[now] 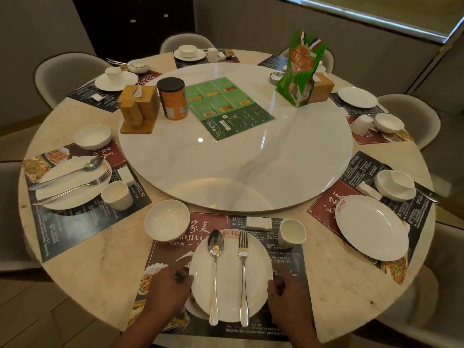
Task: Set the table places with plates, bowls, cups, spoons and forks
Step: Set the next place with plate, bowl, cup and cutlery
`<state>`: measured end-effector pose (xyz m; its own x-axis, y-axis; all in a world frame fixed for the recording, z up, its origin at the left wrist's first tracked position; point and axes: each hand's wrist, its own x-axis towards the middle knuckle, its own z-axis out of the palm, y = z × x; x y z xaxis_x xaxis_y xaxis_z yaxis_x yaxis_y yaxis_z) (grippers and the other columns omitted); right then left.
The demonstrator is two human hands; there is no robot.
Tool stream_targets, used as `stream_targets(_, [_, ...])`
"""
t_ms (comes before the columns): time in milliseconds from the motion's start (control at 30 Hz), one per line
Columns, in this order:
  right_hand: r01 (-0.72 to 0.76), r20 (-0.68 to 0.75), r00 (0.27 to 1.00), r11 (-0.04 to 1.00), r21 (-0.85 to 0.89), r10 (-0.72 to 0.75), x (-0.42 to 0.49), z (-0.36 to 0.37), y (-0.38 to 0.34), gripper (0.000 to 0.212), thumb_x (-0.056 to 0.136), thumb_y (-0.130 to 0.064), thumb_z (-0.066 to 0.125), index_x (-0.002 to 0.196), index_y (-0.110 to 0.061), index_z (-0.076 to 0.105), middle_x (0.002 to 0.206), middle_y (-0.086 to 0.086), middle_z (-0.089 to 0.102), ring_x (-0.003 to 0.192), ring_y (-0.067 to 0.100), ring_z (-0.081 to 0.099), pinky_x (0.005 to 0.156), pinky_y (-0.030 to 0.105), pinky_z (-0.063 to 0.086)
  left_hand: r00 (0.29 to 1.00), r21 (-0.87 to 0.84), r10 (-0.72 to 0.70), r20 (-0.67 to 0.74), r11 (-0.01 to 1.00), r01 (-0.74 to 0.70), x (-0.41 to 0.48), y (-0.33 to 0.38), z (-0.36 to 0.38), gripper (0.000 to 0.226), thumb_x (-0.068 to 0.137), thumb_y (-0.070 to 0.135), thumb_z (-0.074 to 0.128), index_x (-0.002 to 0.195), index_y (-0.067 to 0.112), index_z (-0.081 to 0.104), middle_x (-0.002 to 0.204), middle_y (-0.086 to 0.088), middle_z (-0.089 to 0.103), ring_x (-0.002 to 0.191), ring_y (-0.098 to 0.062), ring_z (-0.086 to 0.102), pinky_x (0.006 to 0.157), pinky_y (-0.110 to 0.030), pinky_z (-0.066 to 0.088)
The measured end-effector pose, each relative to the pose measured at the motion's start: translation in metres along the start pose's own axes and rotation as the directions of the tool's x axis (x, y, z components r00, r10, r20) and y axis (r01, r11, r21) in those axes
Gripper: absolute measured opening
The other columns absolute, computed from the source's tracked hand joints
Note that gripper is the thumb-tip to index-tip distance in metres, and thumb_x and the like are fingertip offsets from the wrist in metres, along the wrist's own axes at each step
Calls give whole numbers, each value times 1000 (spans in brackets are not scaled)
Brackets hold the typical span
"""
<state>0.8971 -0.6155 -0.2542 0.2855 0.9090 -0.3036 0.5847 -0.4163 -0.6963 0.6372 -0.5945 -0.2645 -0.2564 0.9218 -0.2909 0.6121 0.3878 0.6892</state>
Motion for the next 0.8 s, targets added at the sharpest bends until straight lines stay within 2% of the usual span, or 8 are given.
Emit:
stream_targets(133, [-9, 8, 1000, 1000, 15, 9, 2, 2, 4, 37, 89, -23, 64, 123, -38, 61, 82, -12, 68, 83, 6, 64, 82, 32, 55, 1000, -19, -11, 13, 1000, 12, -1, 0, 0, 10, 84, 19, 71, 93, 24, 72, 78, 10, 72, 74, -7, 65, 74, -27, 53])
stream_targets(200, [-5, 12, 1000, 999, 34, 4, 2, 2, 4, 36, 89, -23, 65, 121, -39, 61, 84, -13, 69, 84, 4, 63, 82, 29, 53, 1000, -35, -25, -17, 999, 24, -1, 1, 0, 6, 87, 23, 69, 92, 26, 69, 79, 8, 72, 73, -9, 65, 78, -33, 56])
stream_targets(267, [12, 16, 1000, 999, 46, -13, 1, -1, 4, 32, 89, -24, 65, 115, -42, 61, 83, -14, 70, 83, 2, 64, 80, 27, 52, 987, -138, -127, -96, 984, 113, 5, 2, -5, 7, 89, 33, 65, 93, 27, 65, 85, 5, 72, 75, -12, 67, 81, -40, 58])
stream_targets(367, [45, 11, 999, 998, 45, -46, 2, -3, 6, 30, 88, -23, 66, 110, -44, 62, 78, -13, 69, 79, 1, 64, 72, 22, 49, 898, -538, -424, -120, 788, 300, 27, 8, -21, 47, 88, 46, 63, 129, 29, 47, 106, -7, 69, 84, -26, 71, 80, -46, 59])
stream_targets(467, [56, 10, 998, 998, 35, -57, 2, -3, 6, 32, 88, -22, 66, 113, -42, 64, 77, -12, 70, 77, 0, 64, 68, 17, 46, 875, -727, -481, -53, 619, 296, 48, 22, -35, 66, 95, 29, 59, 151, 29, 22, 114, -16, 65, 89, -30, 71, 81, -47, 58])
stream_targets(567, [57, 15, 998, 998, 36, -57, 0, -5, 2, 38, 89, -21, 67, 112, -49, 59, 77, -13, 70, 77, -2, 63, 66, 10, 40, 881, -704, -472, -35, 637, 313, 58, 27, -39, 63, 95, 20, 60, 149, 34, 30, 129, -16, 61, 92, -28, 70, 81, -47, 59])
stream_targets(667, [68, 23, 997, 997, 22, -68, 1, -5, 4, 39, 88, -20, 67, 109, -53, 58, 71, -14, 68, 74, 0, 64, 71, 20, 50, 887, -693, -461, -36, 650, 310, 60, 27, -37, 62, 93, 17, 61, 147, 36, 36, 129, -14, 62, 93, -25, 69, 81, -46, 59])
stream_targets(800, [58, 30, 998, 998, 12, -58, 2, -3, 8, 40, 89, -19, 67, 122, -40, 63, 74, -17, 70, 78, 1, 65, 74, 21, 50, 897, -706, -441, -28, 644, 295, 59, 24, -36, 62, 92, 16, 63, 146, 36, 38, 127, -13, 62, 96, -26, 69, 83, -47, 58])
